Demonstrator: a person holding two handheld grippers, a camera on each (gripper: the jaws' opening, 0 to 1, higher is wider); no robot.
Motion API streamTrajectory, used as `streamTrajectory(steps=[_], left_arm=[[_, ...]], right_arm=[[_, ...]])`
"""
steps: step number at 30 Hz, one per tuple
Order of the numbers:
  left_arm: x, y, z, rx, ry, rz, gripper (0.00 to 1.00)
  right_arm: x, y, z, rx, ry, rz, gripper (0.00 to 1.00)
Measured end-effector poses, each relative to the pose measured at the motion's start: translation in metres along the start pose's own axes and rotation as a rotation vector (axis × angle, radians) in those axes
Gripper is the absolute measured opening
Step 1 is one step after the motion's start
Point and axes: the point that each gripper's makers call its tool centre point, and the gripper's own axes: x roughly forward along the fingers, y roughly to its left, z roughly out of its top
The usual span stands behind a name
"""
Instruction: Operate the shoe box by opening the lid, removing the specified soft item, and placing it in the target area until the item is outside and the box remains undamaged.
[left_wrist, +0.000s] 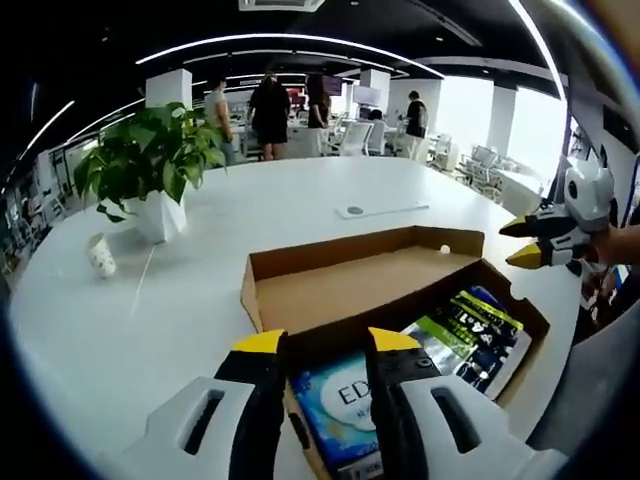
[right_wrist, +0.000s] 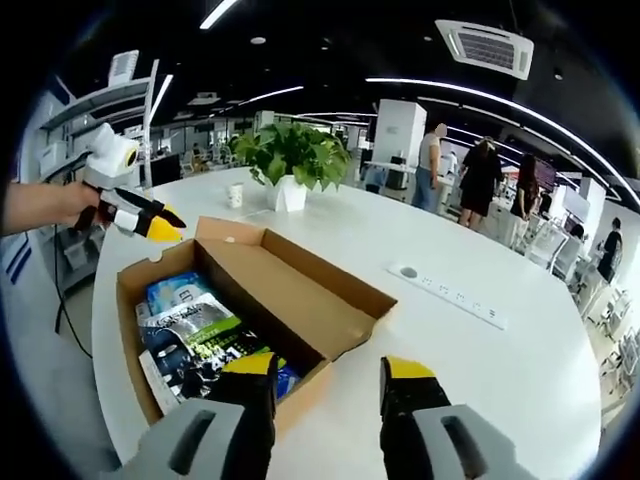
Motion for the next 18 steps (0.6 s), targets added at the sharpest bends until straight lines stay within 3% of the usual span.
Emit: streamTrajectory(steps=[7, 18], left_arm=[[-0.002, -0.017, -0.012, 0.024, 0.036, -0.031, 0.38], [0.001, -0.044, -0.035, -0.023, 0.105, -0.091, 0.43]], right_arm=[[-0.009, 0.005, -0.002, 0.007, -0.015, 0.005, 0.41], [-0.026, 0.023, -0.004, -0.003, -0.034, 0.035, 0.50]])
